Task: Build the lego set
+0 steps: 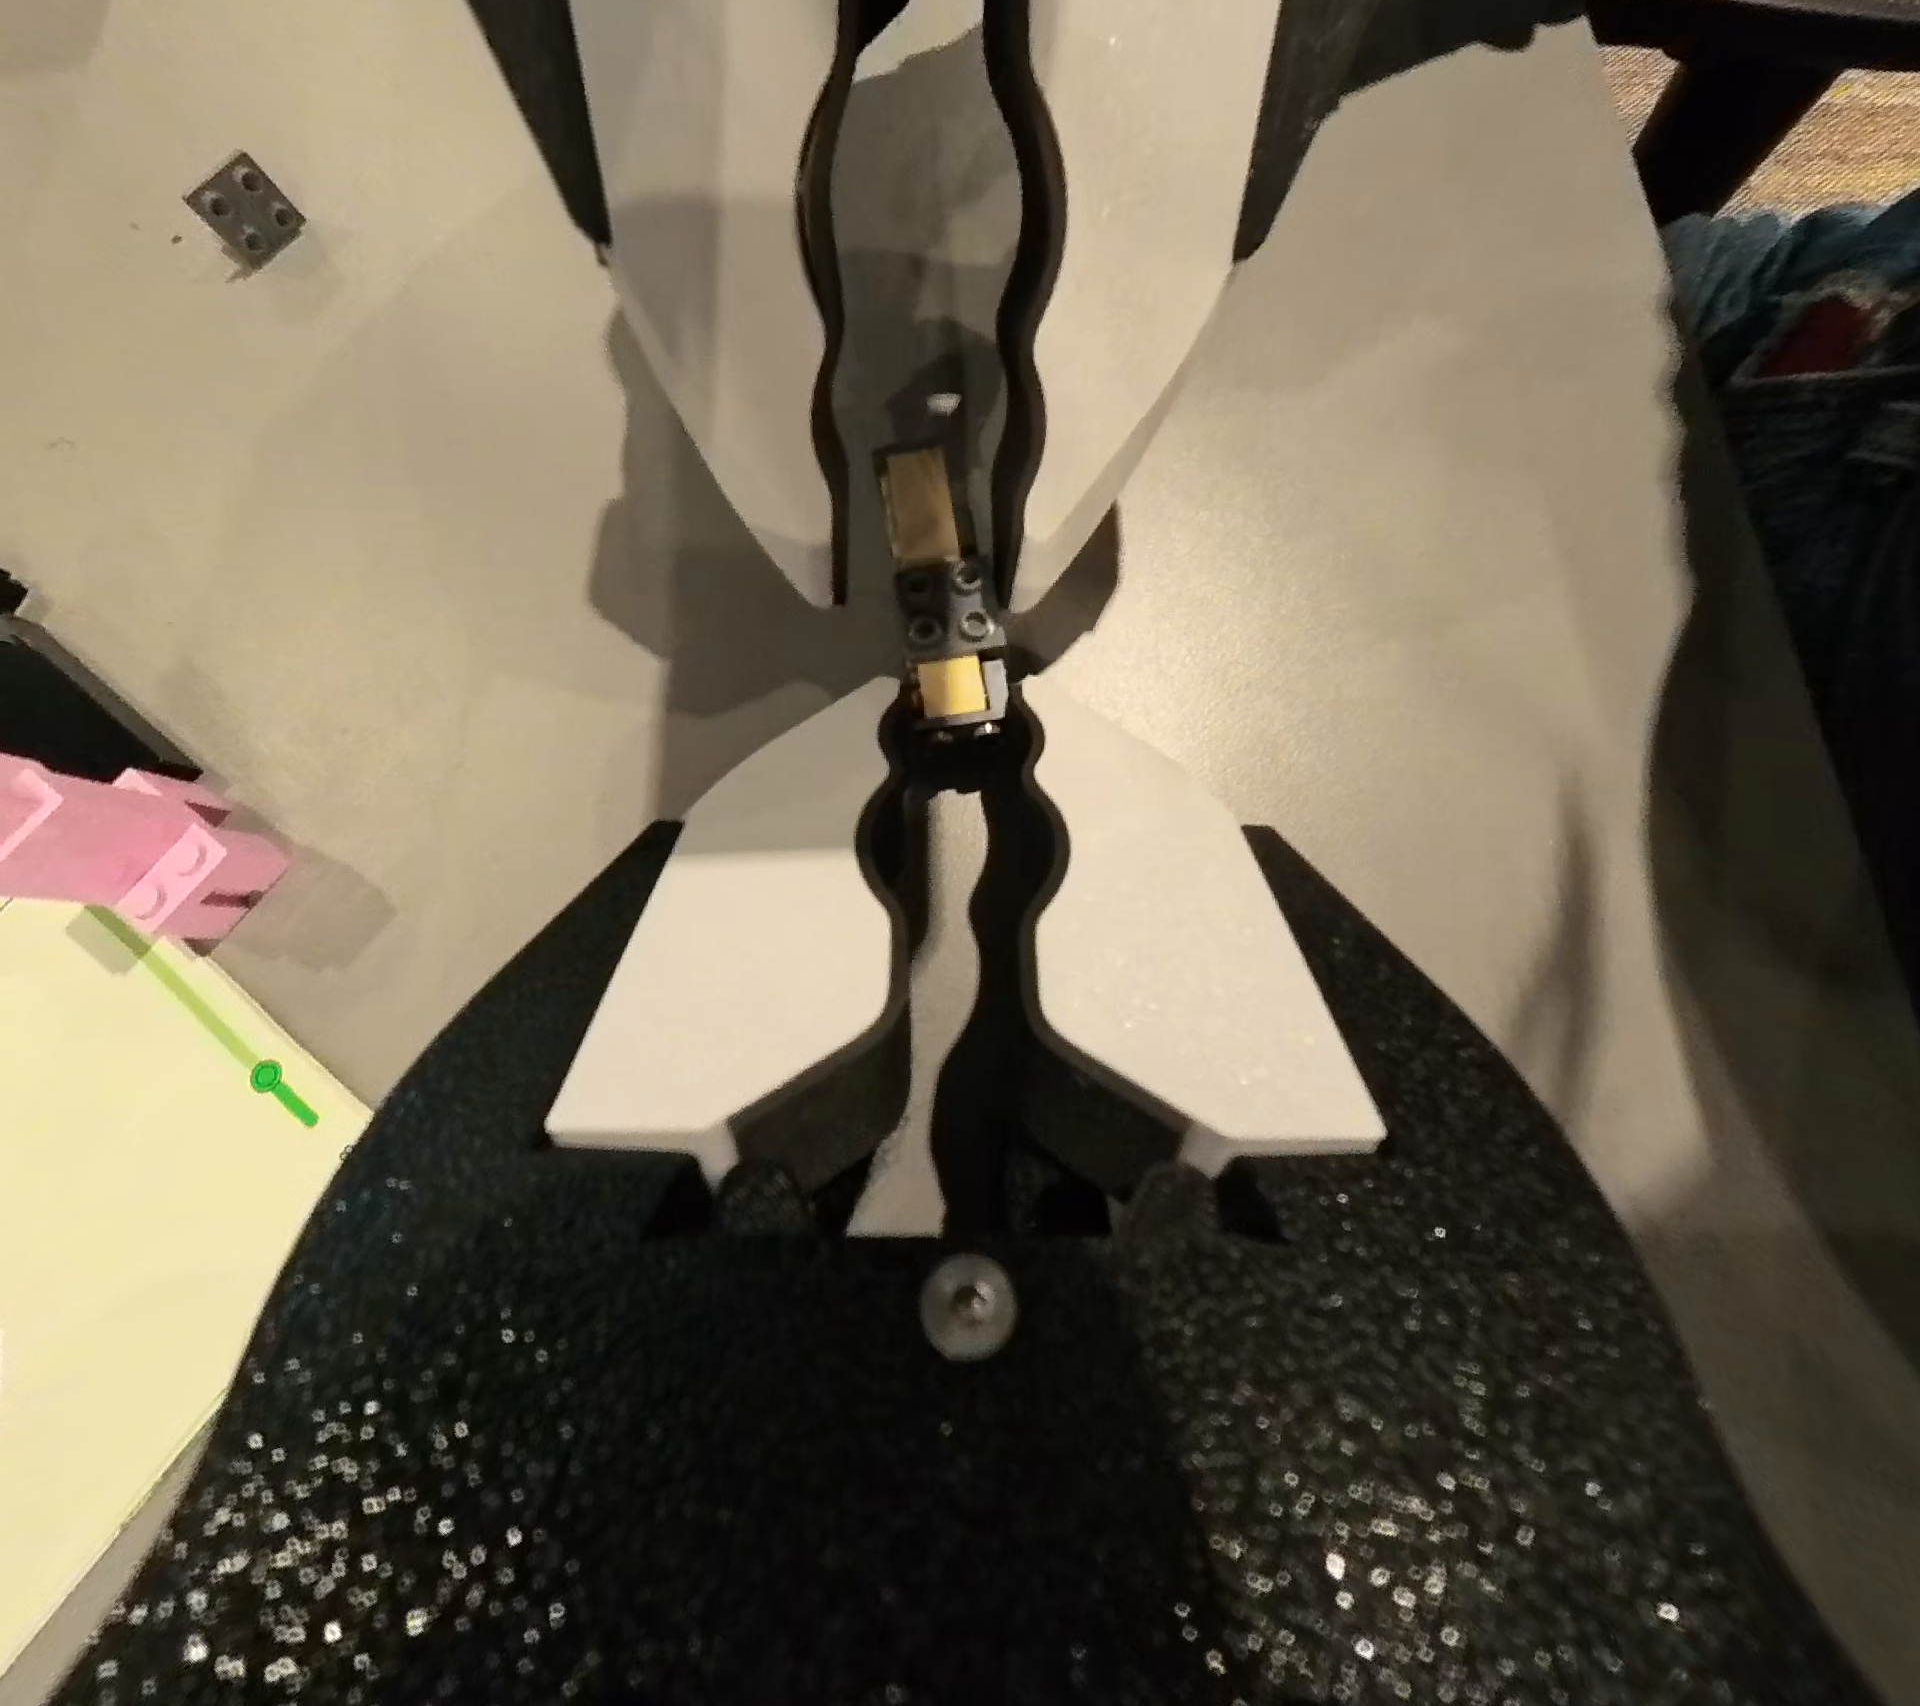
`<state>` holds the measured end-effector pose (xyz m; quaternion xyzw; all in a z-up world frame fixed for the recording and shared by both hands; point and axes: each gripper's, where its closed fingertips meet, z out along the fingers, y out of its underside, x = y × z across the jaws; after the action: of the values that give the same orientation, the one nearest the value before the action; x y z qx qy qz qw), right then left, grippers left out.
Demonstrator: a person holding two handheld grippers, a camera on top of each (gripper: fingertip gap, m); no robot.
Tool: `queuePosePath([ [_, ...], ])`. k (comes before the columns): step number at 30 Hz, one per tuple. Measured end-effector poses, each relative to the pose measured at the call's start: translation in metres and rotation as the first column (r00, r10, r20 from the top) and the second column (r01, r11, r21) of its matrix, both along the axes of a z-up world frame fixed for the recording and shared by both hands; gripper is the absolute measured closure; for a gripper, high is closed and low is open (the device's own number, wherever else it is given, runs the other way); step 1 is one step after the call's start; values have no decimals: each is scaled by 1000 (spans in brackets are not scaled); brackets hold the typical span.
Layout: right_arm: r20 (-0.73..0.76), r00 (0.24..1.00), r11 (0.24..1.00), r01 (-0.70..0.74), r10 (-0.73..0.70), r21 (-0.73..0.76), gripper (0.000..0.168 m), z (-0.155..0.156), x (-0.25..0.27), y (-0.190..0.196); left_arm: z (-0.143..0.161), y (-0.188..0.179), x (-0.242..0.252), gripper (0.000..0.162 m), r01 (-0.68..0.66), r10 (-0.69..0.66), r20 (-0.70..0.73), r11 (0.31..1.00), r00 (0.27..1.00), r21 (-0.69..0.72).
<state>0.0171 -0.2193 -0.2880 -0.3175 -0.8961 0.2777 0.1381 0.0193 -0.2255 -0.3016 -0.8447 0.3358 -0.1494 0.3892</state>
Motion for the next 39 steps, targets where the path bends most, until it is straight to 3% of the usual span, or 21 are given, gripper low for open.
queuePosePath([
  [10, -7, 1000, 999, 3, -3, -32, 135, 3, -3, -5, 0, 0, 0, 145, -4, 4, 5, 1000, 1000, -4],
  [18, 28, 999, 999, -35, 36, -19, 151, -5, -1, -9, 0, 0, 0, 146, -7, 7, 6, 1000, 1000, -5],
  [39, 93, 993, 995, -70, 76, -67, 152, -6, 1, -9, 0, 0, 0, 145, -4, 4, 8, 1000, 1000, -8],
])
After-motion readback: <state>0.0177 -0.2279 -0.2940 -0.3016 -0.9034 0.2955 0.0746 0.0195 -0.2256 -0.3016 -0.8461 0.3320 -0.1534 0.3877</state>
